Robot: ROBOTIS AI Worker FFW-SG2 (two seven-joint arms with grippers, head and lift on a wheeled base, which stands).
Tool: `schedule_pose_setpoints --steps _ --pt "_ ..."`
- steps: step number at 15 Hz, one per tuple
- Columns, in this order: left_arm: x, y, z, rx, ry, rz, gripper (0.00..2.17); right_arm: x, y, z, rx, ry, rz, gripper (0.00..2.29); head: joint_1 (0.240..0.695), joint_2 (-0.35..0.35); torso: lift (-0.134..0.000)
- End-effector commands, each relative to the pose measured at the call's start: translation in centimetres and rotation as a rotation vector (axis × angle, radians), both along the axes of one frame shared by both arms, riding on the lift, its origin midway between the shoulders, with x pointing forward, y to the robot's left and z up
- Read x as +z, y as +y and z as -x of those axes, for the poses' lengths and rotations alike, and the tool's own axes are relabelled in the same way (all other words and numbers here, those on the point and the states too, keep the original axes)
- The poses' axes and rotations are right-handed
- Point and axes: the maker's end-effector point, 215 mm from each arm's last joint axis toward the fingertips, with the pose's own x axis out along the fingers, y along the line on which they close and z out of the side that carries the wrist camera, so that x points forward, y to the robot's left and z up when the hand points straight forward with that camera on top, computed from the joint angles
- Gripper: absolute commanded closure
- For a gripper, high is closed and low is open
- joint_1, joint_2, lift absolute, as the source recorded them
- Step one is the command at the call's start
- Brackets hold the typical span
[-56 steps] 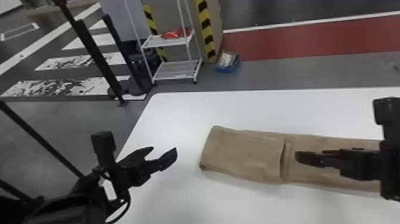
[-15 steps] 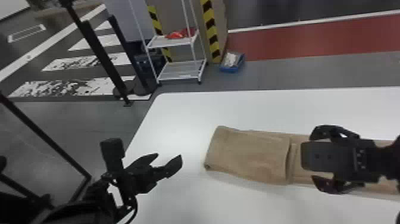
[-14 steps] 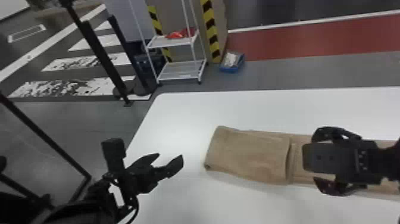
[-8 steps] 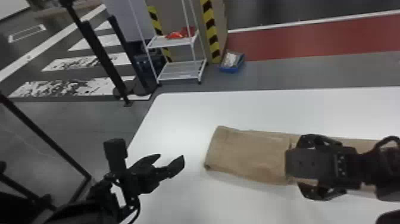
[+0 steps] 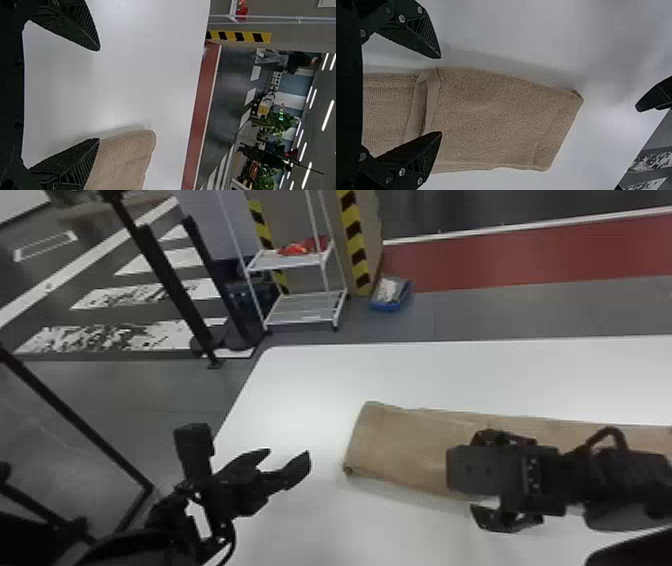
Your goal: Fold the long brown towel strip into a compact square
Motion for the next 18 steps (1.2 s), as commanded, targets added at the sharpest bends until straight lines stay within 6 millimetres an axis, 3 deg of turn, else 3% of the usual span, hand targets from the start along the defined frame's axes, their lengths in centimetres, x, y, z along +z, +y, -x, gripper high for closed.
schedule_pose_setpoints --steps 1,10,14,18 --pt "0.0 -0.2 0.0 -0.003 0.000 0.001 0.08 -0.6 0.3 0.0 -0.001 0.015 0.004 0.29 0.695 0.350 -0.125" --pt "0.2 -0.2 -0.6 0.003 -0.008 -0.001 0.08 -0.8 0.5 -0.6 -0.008 0.021 0.008 0.54 0.695 0.350 -0.125" --pt "-0.1 -0.2 -0.9 0.004 -0.006 0.003 0.08 -0.2 -0.2 -1.2 -0.029 0.017 -0.005 1.33 0.695 0.350 -0.125" --pt "-0.1 -0.4 -1.2 0.001 -0.006 0.008 0.08 0.0 -1.1 -1.5 -0.053 0.016 -0.020 1.36 0.695 0.350 -0.125"
